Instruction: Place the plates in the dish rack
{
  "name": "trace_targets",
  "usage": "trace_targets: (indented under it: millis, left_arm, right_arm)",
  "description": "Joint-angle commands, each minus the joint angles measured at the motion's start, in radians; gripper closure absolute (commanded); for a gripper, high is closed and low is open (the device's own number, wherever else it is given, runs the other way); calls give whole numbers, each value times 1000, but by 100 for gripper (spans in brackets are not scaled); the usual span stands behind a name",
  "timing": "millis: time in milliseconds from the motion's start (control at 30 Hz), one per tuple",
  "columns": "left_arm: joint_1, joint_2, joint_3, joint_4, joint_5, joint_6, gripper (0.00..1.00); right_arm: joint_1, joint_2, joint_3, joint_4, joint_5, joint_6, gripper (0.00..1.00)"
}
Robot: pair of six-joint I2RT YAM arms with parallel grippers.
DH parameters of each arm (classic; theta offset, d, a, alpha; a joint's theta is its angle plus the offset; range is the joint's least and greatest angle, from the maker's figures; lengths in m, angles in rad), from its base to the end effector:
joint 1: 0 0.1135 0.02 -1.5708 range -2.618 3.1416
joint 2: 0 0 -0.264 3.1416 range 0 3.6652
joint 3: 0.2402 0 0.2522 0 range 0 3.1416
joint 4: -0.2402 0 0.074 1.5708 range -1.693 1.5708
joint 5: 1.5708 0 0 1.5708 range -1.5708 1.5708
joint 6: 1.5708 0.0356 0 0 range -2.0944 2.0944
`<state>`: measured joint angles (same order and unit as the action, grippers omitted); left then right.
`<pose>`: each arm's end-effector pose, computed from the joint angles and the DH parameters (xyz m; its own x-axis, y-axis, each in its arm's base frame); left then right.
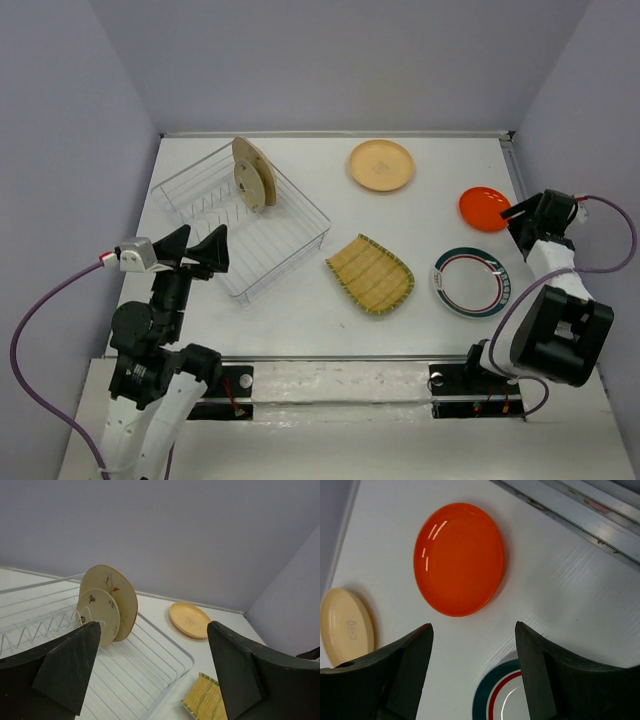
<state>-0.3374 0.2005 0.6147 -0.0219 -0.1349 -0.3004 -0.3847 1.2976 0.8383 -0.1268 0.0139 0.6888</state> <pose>0.0604 -0.0161 0.3614 0.2822 -0.4097 -0.8674 0.3081 0.8950 -0.3225 0.2651 -0.1079 0.2523 -0.1505 0.7466 -0.6481 0.6239 0.5802 0.5236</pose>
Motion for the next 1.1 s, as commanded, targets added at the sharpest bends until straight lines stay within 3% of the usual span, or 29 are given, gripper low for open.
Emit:
trace_targets:
  millis: [0, 133, 267, 567, 867, 1000, 1067]
  left_arm:
    - [-28, -26, -6, 65, 14, 4, 1]
    - [-45, -36, -4, 63, 9, 6, 1]
    - [-71, -52, -3, 60, 1, 12, 1]
    - [-87, -59, -3, 59, -8, 17, 1]
    - [-89, -47, -1, 59, -6, 18, 1]
    - [-89, -38, -1, 59, -8, 18, 1]
    - [-89, -35, -1, 59, -8, 18, 1]
  right_arm:
    - [-34, 81, 8, 75, -81, 54, 29]
    - [-80, 169, 33, 113, -83, 60, 32]
    - [-126, 359, 93, 157, -238, 75, 32]
    - [-126, 505, 90, 228, -287, 132, 42]
    - [-126, 572, 104, 268, -304, 144, 73]
    - [-126, 487, 78, 268, -243, 132, 93]
    - [-105, 427, 70, 266, -220, 123, 93]
